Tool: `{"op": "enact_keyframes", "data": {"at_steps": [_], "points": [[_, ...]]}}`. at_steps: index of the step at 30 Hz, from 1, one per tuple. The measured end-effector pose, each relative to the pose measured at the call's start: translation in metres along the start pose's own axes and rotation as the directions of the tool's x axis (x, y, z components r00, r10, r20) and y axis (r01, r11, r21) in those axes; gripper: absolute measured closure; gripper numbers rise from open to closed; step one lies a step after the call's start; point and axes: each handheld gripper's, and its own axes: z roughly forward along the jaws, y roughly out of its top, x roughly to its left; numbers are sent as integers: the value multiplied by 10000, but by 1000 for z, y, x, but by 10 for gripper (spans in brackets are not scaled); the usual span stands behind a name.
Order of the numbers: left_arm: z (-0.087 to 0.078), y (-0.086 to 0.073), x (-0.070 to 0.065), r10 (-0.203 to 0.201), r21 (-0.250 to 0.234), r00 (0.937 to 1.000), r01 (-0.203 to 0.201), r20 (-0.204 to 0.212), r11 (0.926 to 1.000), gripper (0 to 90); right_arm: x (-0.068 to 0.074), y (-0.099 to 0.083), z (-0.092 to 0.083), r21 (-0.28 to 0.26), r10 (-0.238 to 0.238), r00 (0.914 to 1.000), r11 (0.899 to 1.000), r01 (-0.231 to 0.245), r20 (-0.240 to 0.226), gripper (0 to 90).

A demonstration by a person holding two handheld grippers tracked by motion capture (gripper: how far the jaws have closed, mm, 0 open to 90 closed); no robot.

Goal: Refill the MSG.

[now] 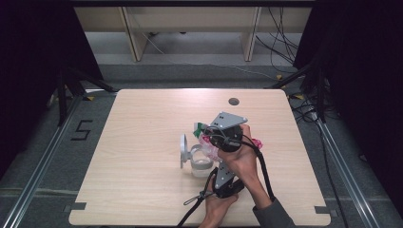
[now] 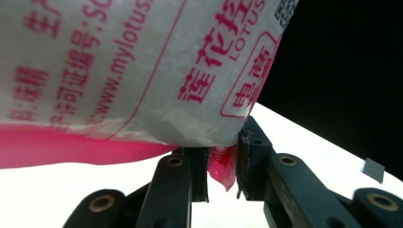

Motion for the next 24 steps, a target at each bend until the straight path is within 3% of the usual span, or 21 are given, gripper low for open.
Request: {"op": "enact_keyframes", "data": {"at_steps": [7, 12, 14, 20, 21, 22, 23, 24], "points": [[1, 2, 0, -21, -91, 10000, 21, -52, 10000, 762, 1, 2, 0, -171, -233, 9996, 9996, 237, 188, 900], [2, 4, -1, -52, -187, 10000, 51, -75, 9998, 762, 1, 4, 0, -209, -474, 9989, 9987, 475, 72, 900], [2, 4, 0, -31, -181, 9999, 30, -95, 9998, 762, 3, 4, -1, -207, -236, 9996, 9995, 238, 132, 900], [2, 6, 0, -28, -260, 9999, 26, -105, 9997, 762, 3, 5, -1, -270, -309, 9995, 9991, 312, 107, 900], [2, 6, -1, -51, -288, 9999, 48, -91, 9996, 762, 2, 6, 0, -301, -493, 9988, 9983, 494, 52, 900], [5, 5, -4, -601, -780, 9982, 604, 62, 9951, 762, 2, 6, 0, -301, -493, 9988, 9983, 494, 52, 900], [6, 6, -6, -741, -934, 9972, 746, 87, 9928, 762, 3, 6, -1, -288, -490, 9988, 9984, 490, 19, 900], [2, 6, 0, -40, -338, 10000, 37, -68, 9994, 762, 3, 7, 0, -300, -534, 9986, 9981, 535, 41, 900]]}}
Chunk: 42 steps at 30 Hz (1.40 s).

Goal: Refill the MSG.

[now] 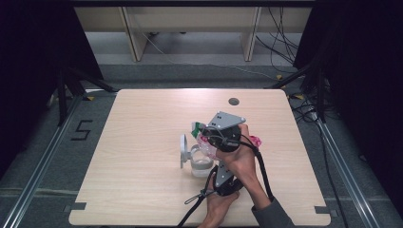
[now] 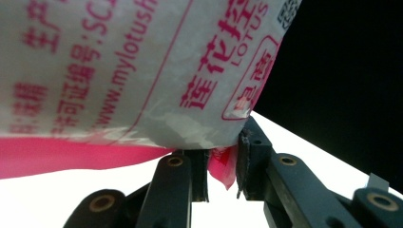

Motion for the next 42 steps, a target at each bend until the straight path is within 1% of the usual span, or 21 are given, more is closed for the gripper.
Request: {"op": "enact_keyframes", "data": {"at_steps": [2, 3, 4, 5, 7, 8, 14, 15, 16, 17, 18, 19, 20, 21, 22, 24, 25, 32, 33, 35, 42], "points": [[0, 0, 0, 15, 1, 10000, -15, -20, 10000, 762, -1, 0, 0, 41, 29, 10000, 10000, -29, -27, 900], [0, 0, 1, 25, 5, 10000, -25, -9, 10000, 763, 0, 0, 0, 44, 182, 9998, 9998, -182, -11, 900], [2, 0, -2, -278, -253, 9996, 280, 84, 9993, 763, 0, 0, 0, 56, 165, 9999, 9998, -165, -10, 900], [0, 0, 0, 2, -24, 10000, -2, 14, 10000, 763, 0, 0, 0, 51, 159, 9999, 9999, -159, -10, 900], [0, 0, 0, 8, -23, 10000, -8, 12, 10000, 763, -1, 1, 0, 74, 137, 9999, 9999, -137, -1, 900], [0, 0, 0, 8, -16, 10000, -8, 9, 10000, 762, -3, 1, 1, 5, -109, 9999, 9999, 109, 34, 900], [0, 1, 1, 47, 28, 10000, -47, -12, 10000, 763, -3, 1, 1, 9, -81, 10000, 10000, 81, 48, 900], [4, 0, -3, -516, -481, 9986, 521, 106, 9975, 763, -3, 1, 2, 1, -81, 10000, 10000, 81, 48, 900], [5, 0, -4, -700, -641, 9974, 707, 145, 9954, 762, -1, 1, 2, 20, 3, 10000, 10000, -3, -69, 900], [1, 1, 1, 28, -19, 10000, -28, -6, 10000, 763, -1, 1, 2, 38, -20, 10000, 10000, 20, -66, 900], [0, 1, 1, 34, -6, 10000, -34, 3, 10000, 763, -1, 1, 2, 40, -33, 10000, 10000, 33, -52, 900], [3, 1, -2, -456, -439, 9989, 461, 105, 9980, 762, -2, 1, 2, 33, -34, 10000, 10000, 34, -52, 900], [5, 1, -4, -672, -651, 9976, 680, 136, 9956, 763, -3, 2, 3, -37, -265, 9996, 9996, 265, 42, 900], [5, 1, -4, -673, -663, 9976, 680, 129, 9955, 763, -3, 2, 3, -37, -265, 9996, 9996, 265, 42, 900], [5, 1, -4, -718, -676, 9974, 724, 113, 9951, 763, 1, 1, 2, 66, 127, 9999, 9999, -126, -81, 900], [5, 1, -4, -725, -695, 9973, 732, 121, 9949, 763, 0, 2, 3, 50, -23, 10000, 10000, 24, -30, 900], [5, 1, -4, -715, -696, 9973, 724, 151, 9949, 763, 0, 2, 3, 92, 87, 9999, 9999, -87, -51, 900], [5, 1, -2, -665, -688, 9977, 672, 131, 9954, 763, 1, 3, 4, 86, 68, 9999, 9999, -67, -87, 900], [5, 1, -3, -695, -697, 9975, 704, 146, 9951, 763, 0, 3, 4, 35, -171, 9998, 9998, 171, -43, 900], [5, 2, -3, -739, -727, 9972, 747, 136, 9946, 763, 2, 3, 4, 88, -31, 10000, 10000, 32, -91, 900], [4, 2, -3, -674, -726, 9976, 683, 154, 9950, 763, 1, 4, 5, 75, -68, 9999, 9999, 69, -156, 900]]}}
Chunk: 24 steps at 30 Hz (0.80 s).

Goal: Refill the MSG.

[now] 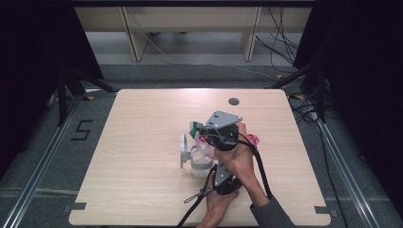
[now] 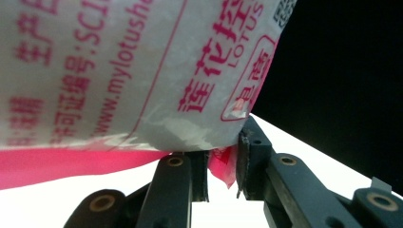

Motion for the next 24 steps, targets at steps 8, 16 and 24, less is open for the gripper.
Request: {"op": "enact_keyframes", "data": {"at_steps": [8, 16, 24], "points": [[0, -1, 0, 57, -61, 10000, -57, 1, 10000, 763, 0, 0, 0, -8, -4, 10000, 10000, 4, 4, 900], [0, 0, 0, 17, -51, 10000, -17, 29, 10000, 763, 0, 0, 0, -28, -16, 10000, 10000, 16, 5, 900], [1, 1, 0, -66, -146, 9999, 68, 101, 9999, 763, 1, 1, 0, -11, -44, 10000, 10000, 44, 6, 900]]}}
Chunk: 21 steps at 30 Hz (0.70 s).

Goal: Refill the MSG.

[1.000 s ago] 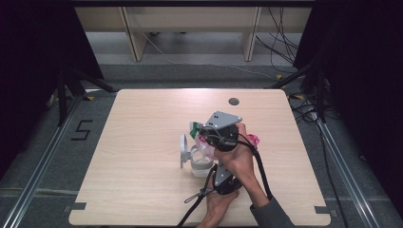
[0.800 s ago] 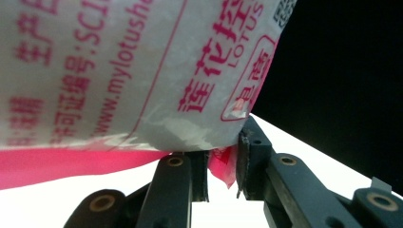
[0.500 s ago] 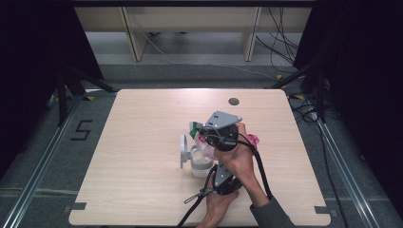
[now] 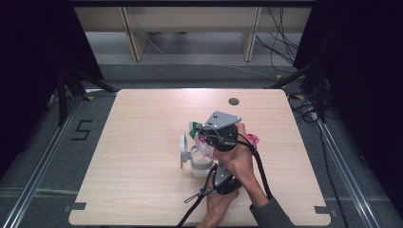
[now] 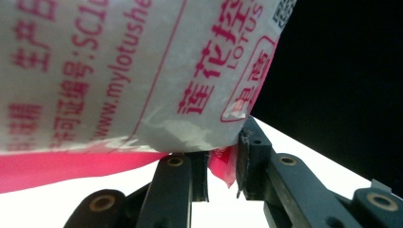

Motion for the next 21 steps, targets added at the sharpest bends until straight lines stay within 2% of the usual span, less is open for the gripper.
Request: {"op": "enact_keyframes", "data": {"at_steps": [3, 4, 5, 6, 12, 13, 14, 15, 21], "points": [[0, 0, 0, -61, -36, 10000, 61, 6, 10000, 763, 0, 0, -1, 52, 220, 9998, 9997, -220, -2, 900], [-7, 3, 10, 1373, 1141, 9903, -1339, -230, 9844, 764, 0, 0, 0, 20, 153, 9999, 9999, -153, 14, 900], [-8, 3, 11, 1422, 1152, 9896, -1387, -232, 9836, 764, 0, 1, 0, 34, 40, 10000, 10000, -40, -47, 900], [-3, 1, 5, 599, 451, 9979, -587, -242, 9973, 764, 2, 1, 0, 46, 125, 9999, 9999, -126, 10, 900], [-3, 1, 7, 714, 530, 9973, -704, -188, 9961, 764, 3, 2, 2, 37, 2, 10000, 10000, -2, 15, 900], [-2, 2, 7, 723, 589, 9974, -726, 77, 9956, 764, 3, 1, 2, 30, 15, 10000, 10000, -15, 13, 900], [-4, 2, 7, 804, 658, 9967, -796, -100, 9947, 764, 3, 1, 2, 39, 33, 10000, 10000, -33, 8, 900], [-3, 2, 7, 720, 545, 9972, -709, -186, 9960, 764, 3, 1, 2, 57, 17, 10000, 10000, -17, 8, 900], [-4, 2, 6, 703, 482, 9973, -693, -203, 9964, 764, 2, 2, 2, -2, -171, 9999, 9999, 171, -24, 900]]}}
